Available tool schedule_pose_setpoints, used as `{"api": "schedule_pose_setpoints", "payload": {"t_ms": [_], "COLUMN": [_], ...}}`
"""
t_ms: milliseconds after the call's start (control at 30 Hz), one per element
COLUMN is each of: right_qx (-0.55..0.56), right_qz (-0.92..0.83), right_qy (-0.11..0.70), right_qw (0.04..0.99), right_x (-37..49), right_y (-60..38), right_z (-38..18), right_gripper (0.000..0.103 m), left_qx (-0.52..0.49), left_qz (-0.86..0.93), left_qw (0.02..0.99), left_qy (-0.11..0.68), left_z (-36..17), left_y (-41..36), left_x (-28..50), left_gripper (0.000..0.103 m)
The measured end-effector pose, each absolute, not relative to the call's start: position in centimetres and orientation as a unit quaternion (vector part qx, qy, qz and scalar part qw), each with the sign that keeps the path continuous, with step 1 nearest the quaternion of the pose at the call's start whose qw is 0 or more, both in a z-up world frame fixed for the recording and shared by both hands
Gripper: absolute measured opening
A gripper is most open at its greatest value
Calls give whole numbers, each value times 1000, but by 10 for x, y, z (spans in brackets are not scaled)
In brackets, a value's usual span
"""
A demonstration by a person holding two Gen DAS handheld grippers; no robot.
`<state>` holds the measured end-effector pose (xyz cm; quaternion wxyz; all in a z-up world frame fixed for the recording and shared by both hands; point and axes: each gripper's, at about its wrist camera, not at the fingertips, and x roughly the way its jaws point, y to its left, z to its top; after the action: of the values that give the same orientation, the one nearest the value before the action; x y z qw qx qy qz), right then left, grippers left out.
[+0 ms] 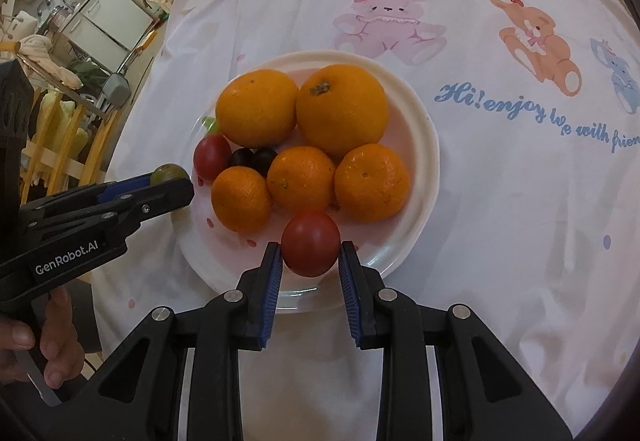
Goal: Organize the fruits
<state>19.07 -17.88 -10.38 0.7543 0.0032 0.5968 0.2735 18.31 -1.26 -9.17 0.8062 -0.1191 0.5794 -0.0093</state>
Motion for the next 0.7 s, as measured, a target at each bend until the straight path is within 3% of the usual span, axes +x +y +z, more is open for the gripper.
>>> {"api": "schedule_pose_setpoints", "payload": {"t_ms": [200, 233, 300, 333, 400, 433, 467, 533, 700], "right_qx": [9, 7, 6, 2, -7, -11, -14, -22, -6], "right_qz": [269, 271, 277, 275, 273, 273, 274, 270, 262], "right_qy": [607, 606, 600, 597, 591, 590, 587, 579, 553], "right_qw": [748, 747, 751, 754, 759, 760, 762, 769, 791], "right_x": [191, 191, 189, 188, 183, 180, 177, 170, 155], "right_y": [-181, -181, -182, -183, -186, -188, -190, -194, -207], "right_z": [-107, -107, -102, -99, -94, -92, -88, -81, -57], "right_gripper": [36, 40, 59, 64, 67, 67, 67, 67, 72], "left_qx": [-122, -124, -126, -126, -120, -116, -110, -107, -104], "left_qz": [-15, -17, -20, -20, -19, -17, -11, -7, -5], "left_qw": [803, 802, 799, 798, 797, 799, 805, 810, 824], "left_qy": [583, 584, 587, 588, 592, 590, 583, 577, 557], "left_z": [-93, -94, -95, -95, -95, -93, -90, -84, -56], "left_y": [-13, -13, -14, -15, -17, -17, -18, -16, -8], "left_x": [184, 184, 186, 186, 186, 185, 183, 178, 160], "left_gripper": [25, 25, 26, 27, 42, 61, 73, 77, 77]}}
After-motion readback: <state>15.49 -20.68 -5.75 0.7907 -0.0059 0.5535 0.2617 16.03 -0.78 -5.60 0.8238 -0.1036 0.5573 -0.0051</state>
